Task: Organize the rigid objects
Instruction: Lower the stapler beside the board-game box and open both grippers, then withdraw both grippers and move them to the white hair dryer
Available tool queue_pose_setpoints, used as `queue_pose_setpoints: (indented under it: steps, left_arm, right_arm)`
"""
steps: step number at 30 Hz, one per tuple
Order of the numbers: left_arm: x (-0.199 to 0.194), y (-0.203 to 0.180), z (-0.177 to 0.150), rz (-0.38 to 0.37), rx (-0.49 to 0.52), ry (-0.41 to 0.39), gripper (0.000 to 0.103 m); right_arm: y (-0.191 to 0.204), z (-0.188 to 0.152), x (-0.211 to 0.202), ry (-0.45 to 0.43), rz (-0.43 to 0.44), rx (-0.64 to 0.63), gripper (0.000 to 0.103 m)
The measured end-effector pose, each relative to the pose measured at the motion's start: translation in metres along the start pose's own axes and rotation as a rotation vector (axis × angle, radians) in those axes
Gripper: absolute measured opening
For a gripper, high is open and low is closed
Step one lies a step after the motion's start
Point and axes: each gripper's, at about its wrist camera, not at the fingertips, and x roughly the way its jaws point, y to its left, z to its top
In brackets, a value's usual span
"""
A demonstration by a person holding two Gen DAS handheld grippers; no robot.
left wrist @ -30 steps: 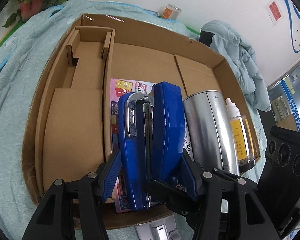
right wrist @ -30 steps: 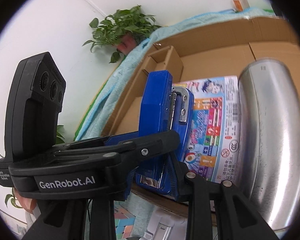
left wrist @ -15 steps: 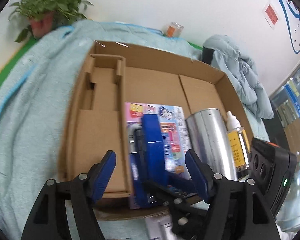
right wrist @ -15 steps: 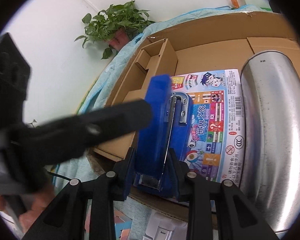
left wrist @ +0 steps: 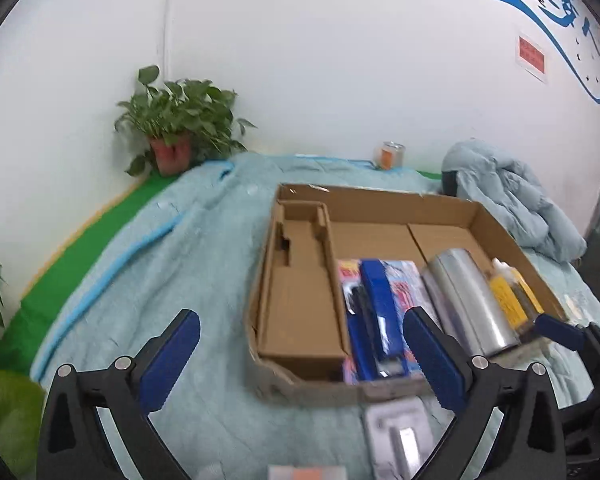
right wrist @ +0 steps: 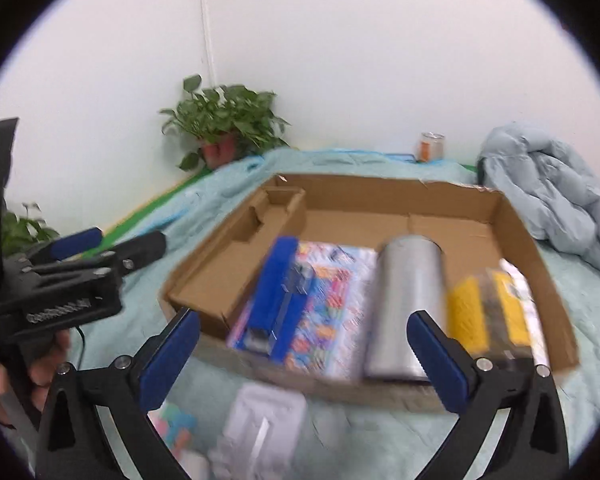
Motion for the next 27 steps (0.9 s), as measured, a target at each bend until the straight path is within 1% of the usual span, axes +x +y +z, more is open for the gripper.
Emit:
queue_pose_setpoints:
  steps: [1, 2, 3, 4, 5, 6, 7, 8, 9, 10, 11, 12, 13, 16, 24, 27]
  left_arm:
    - [-0.005, -0.003, -0.005, -0.003, -0.003, 0.001, 0.081]
    - [-0.009, -0.007, -0.010, -0.003, 0.003, 0.015, 0.030]
    - [-0.009, -0.009, -0.014, -0.005, 0.010, 0.049, 0.002]
    - [-0.010, -0.014, -0.019, -0.014, 0.004, 0.094, 0.001]
    - [-0.014, -0.015, -0.024, -0.037, -0.020, 0.102, 0.001]
    - [-0.017, -0.018, -0.027, -0.051, -0.031, 0.092, 0.003]
    - [-0.024, -0.024, -0.031, -0.063, -0.029, 0.073, 0.009]
    - [-0.029, -0.028, -0.034, -0.063, -0.015, 0.069, 0.043]
    - [-0.032, -0.034, -0.036, -0.055, -0.001, 0.070, 0.099]
    - [-0.040, -0.039, -0.038, -0.022, 0.001, 0.033, 0.099]
    - [-0.046, -0.040, -0.041, -0.004, -0.008, -0.010, 0.102]
    - [-0.052, -0.042, -0.044, 0.008, -0.015, -0.036, 0.102]
    - [-0.052, -0.041, -0.043, 0.002, -0.016, -0.034, 0.102]
    - [-0.054, -0.041, -0.044, -0.043, -0.043, 0.002, 0.102]
    - [-0.075, -0.037, -0.047, -0.052, -0.081, 0.014, 0.102]
    - [-0.079, -0.039, -0.052, -0.043, -0.080, 0.035, 0.102]
  right_arm:
    - [-0.004, -0.006, -0.003, 0.017, -0.011, 0.015, 0.102]
    - [-0.008, -0.010, -0.006, 0.025, -0.015, 0.029, 0.099]
    - [-0.011, -0.015, -0.010, 0.028, -0.016, 0.037, 0.071]
    - [-0.011, -0.017, -0.012, 0.037, -0.028, 0.034, 0.028]
    - [-0.011, -0.020, -0.012, 0.057, -0.058, 0.027, 0.017]
    - [-0.013, -0.022, -0.014, 0.063, -0.076, 0.036, 0.016]
    - [-0.013, -0.023, -0.016, 0.055, -0.080, 0.049, 0.017]
    - [-0.014, -0.026, -0.021, 0.037, -0.088, 0.056, 0.024]
    - [-0.014, -0.028, -0.027, 0.025, -0.097, 0.050, 0.058]
    - [-0.014, -0.030, -0.033, 0.013, -0.104, 0.046, 0.100]
    - [-0.013, -0.033, -0.041, -0.023, -0.115, 0.051, 0.102]
    - [-0.012, -0.034, -0.048, -0.052, -0.129, 0.051, 0.102]
    - [-0.011, -0.036, -0.053, -0.067, -0.143, 0.044, 0.102]
    - [-0.012, -0.040, -0.059, -0.066, -0.130, 0.037, 0.102]
    - [-0.018, -0.048, -0.070, -0.052, -0.117, 0.035, 0.102]
    - [-0.017, -0.050, -0.074, -0.049, -0.123, 0.025, 0.102]
